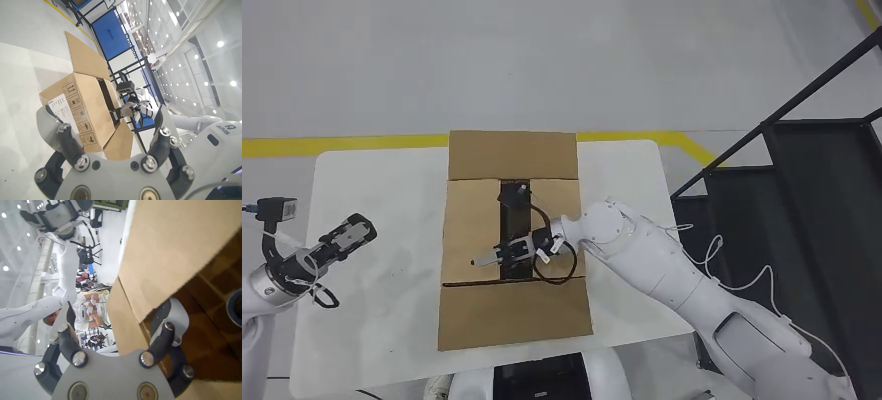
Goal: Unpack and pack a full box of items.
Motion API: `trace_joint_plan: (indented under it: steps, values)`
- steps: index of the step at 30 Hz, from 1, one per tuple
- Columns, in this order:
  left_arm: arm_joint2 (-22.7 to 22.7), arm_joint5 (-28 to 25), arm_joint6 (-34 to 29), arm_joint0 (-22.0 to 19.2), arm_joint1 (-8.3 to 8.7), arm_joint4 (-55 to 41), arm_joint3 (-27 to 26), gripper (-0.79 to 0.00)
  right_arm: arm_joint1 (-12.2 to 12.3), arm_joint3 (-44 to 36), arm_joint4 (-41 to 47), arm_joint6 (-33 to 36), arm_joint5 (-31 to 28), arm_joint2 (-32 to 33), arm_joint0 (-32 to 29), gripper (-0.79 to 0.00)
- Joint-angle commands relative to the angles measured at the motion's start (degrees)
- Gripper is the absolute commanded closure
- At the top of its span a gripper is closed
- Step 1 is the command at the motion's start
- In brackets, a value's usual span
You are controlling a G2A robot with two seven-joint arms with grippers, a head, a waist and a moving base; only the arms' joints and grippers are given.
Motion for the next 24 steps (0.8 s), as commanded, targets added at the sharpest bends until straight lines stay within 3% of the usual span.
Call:
trace_joint_plan:
  steps: [1,7,15,24]
  values:
    - [-0.2,0.0,0.4,0.0,-0.01,-0.1,0.2,-0.785,-0.3,-0.9,3.0,0.3,-4.3,0.6,0.2,-0.785]
    - [-0.9,0.2,4.0,-0.3,-0.22,-1.8,0.4,-0.785,-1.3,-2.0,4.2,-1.3,-13.0,0.6,1.2,-0.785]
    - [-4.3,-1.1,10.7,-1.4,-0.5,-4.6,1.5,-0.785,-5.2,-1.0,3.0,-3.9,-16.2,-6.8,5.3,-0.785]
    - [-9.2,-0.2,8.0,-5.0,0.23,-5.5,6.2,-0.785,-10.2,6.1,2.2,-7.5,-20.8,-13.4,8.6,-0.785]
